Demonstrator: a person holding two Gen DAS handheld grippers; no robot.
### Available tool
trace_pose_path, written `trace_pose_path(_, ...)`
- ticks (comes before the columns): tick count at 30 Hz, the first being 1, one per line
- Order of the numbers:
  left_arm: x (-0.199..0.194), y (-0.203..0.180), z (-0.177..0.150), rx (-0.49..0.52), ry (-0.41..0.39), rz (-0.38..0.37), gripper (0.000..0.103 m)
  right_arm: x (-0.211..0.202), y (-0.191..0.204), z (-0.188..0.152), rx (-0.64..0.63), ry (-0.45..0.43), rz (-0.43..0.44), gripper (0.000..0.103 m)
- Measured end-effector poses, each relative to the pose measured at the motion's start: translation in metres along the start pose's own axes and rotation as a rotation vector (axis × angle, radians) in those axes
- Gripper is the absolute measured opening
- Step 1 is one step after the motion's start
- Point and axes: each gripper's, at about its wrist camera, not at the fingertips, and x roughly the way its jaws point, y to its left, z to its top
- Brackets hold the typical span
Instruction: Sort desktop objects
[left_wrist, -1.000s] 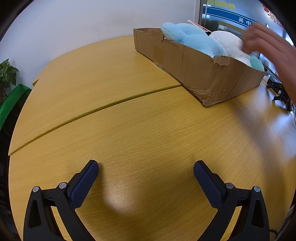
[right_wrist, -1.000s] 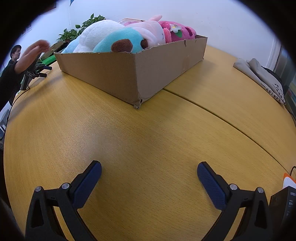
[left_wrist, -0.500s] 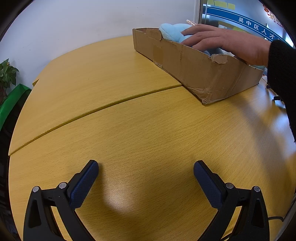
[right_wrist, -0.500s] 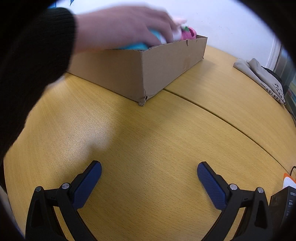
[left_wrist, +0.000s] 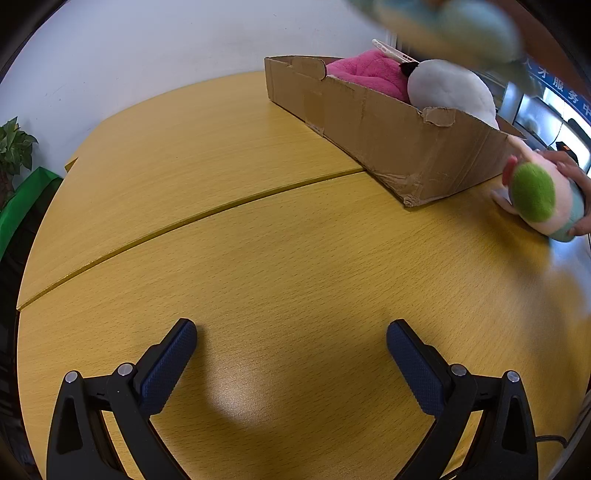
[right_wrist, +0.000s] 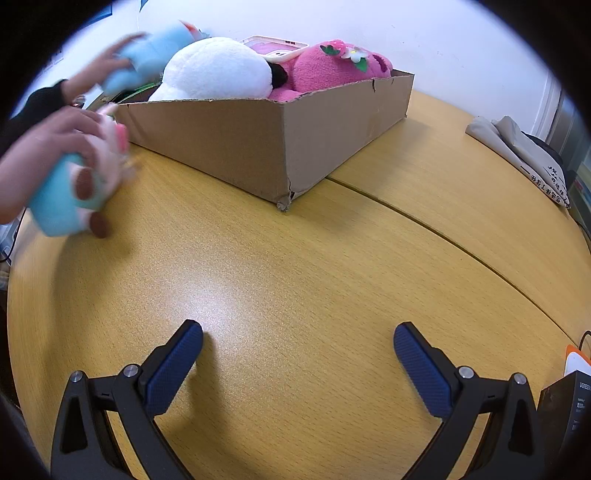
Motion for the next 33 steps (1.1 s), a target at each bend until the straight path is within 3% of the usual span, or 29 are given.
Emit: trace_pose_path(33,0.0015,-0.0079,0.0009,0.001,0.0,0.001,0.103,0.0004,0.0006,-0.0002,0.002,0.0,0.001,0.103)
